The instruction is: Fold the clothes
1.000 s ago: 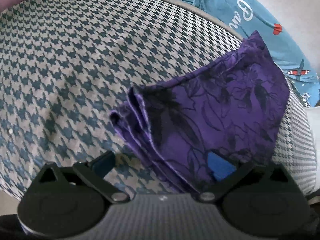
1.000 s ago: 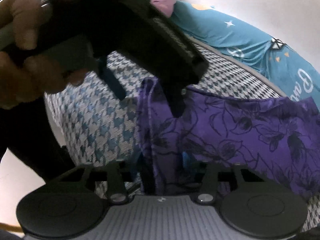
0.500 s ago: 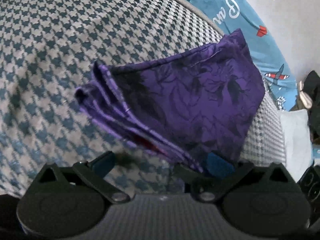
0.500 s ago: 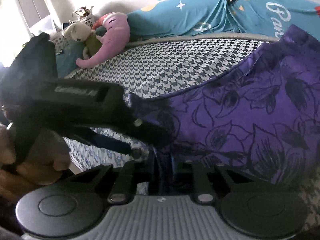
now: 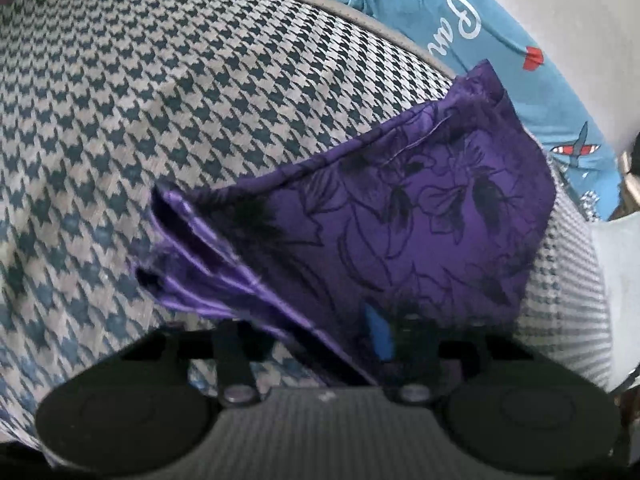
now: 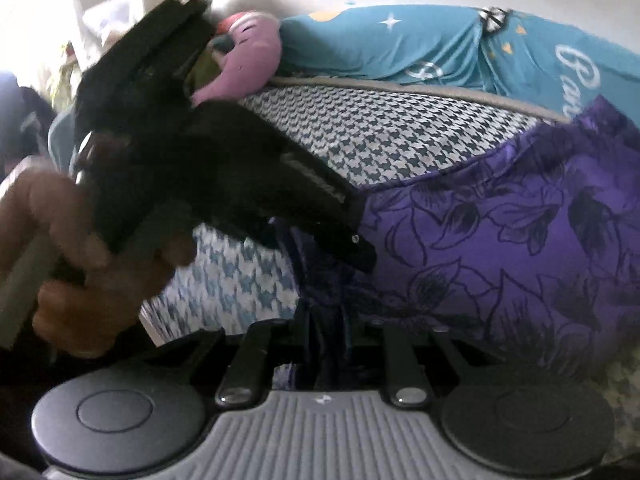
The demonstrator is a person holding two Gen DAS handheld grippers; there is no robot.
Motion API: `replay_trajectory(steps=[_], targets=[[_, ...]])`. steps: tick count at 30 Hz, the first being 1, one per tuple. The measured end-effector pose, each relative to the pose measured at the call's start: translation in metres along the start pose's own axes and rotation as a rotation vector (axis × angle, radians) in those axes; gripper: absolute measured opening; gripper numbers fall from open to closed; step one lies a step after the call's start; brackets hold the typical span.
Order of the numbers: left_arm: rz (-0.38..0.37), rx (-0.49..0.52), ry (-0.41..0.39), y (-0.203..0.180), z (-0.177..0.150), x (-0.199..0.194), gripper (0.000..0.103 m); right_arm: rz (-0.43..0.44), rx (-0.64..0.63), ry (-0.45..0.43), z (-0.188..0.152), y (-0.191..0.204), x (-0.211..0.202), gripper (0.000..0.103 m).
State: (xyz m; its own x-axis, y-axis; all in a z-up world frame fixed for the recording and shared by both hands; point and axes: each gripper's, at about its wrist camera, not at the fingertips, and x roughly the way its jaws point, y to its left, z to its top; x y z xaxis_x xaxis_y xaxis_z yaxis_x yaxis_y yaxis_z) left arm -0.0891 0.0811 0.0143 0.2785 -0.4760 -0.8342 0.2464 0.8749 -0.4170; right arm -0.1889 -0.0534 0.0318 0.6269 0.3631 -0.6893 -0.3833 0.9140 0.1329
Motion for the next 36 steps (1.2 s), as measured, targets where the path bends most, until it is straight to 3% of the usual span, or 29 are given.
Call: replay_trajectory(steps=[2,6,13,16,18,21,23,27,36], targets=[[0.005,-0.003,-0.002,0.002,-0.001,-0.001,0.026,-0.017,-0.055,0.005,-0.003,0.008,0.0,0.022],[0.009,-0.009,-0.005,0.002,0.0,-0.001,0.022,-0.041,-0.178,-0.003,-0.011,0.026,-0.001,0.049],[0.012,-0.002,0.001,0.003,0.0,-0.003,0.021,-0.137,-0.26,-0.003,-0.019,0.038,0.011,0.052],[0.011,0.001,0.004,0.003,0.002,-0.002,0.021,-0.172,-0.251,-0.011,-0.018,0.035,0.014,0.046],[0.004,-0.003,0.007,0.003,0.004,0.0,0.023,-0.171,-0.226,-0.008,-0.016,0.031,0.014,0.029],[0.004,-0.004,0.007,0.004,0.005,0.003,0.023,-0.168,-0.233,-0.019,-0.015,0.031,0.014,0.018],[0.006,0.008,-0.005,0.003,0.006,0.003,0.023,-0.161,-0.23,-0.027,-0.015,0.031,0.013,0.015],[0.014,0.033,-0.039,0.001,0.007,0.002,0.011,-0.13,-0.221,-0.048,-0.009,0.031,0.01,0.013],[0.069,0.07,-0.165,0.011,0.024,-0.024,0.01,-0.048,-0.154,-0.116,0.022,0.039,0.015,0.013]])
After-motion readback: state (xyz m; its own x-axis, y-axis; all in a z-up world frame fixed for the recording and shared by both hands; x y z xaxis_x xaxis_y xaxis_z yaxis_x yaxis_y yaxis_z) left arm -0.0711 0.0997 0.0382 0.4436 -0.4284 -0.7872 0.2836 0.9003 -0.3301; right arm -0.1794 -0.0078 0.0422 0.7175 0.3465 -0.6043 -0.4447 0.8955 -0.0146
